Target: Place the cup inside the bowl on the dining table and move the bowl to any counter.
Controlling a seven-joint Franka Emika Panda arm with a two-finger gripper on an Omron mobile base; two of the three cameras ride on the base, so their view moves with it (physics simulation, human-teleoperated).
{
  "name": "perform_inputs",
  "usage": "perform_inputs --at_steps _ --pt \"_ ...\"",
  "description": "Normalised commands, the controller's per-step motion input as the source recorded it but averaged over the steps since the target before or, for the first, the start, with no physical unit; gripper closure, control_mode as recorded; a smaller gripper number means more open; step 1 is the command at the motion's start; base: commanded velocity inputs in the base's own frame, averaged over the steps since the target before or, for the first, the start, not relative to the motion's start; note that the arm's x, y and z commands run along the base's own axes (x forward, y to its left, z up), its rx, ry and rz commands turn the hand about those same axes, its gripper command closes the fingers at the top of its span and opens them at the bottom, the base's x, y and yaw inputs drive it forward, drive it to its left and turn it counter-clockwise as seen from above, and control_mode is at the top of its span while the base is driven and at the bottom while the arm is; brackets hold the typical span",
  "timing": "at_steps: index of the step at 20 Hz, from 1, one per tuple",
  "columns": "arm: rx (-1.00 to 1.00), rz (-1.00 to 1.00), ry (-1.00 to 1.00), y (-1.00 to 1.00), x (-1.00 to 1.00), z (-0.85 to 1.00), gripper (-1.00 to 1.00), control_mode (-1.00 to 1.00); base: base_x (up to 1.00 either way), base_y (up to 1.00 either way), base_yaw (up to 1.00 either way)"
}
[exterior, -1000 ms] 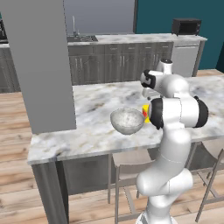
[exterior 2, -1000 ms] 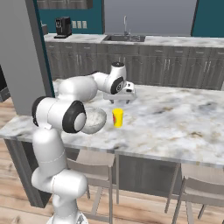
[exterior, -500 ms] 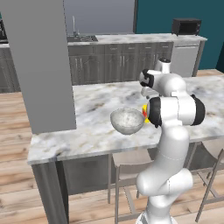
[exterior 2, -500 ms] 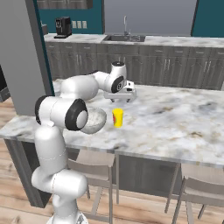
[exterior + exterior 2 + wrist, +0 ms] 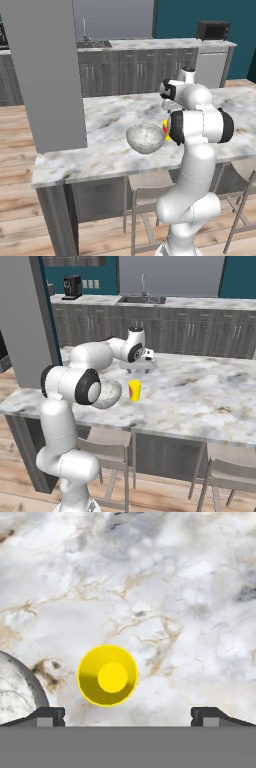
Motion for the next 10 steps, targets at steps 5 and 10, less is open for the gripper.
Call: perform_inputs --at_steps 5,10 --pt "0.00 0.00 0.00 -0.03 0.00 -0.17 -1.00 -1.00 0.00 0.00 0.00" --pt "0.00 0.00 0.00 -0.02 0.00 -0.21 -1.00 -1.00 0.00 0.00 0.00"
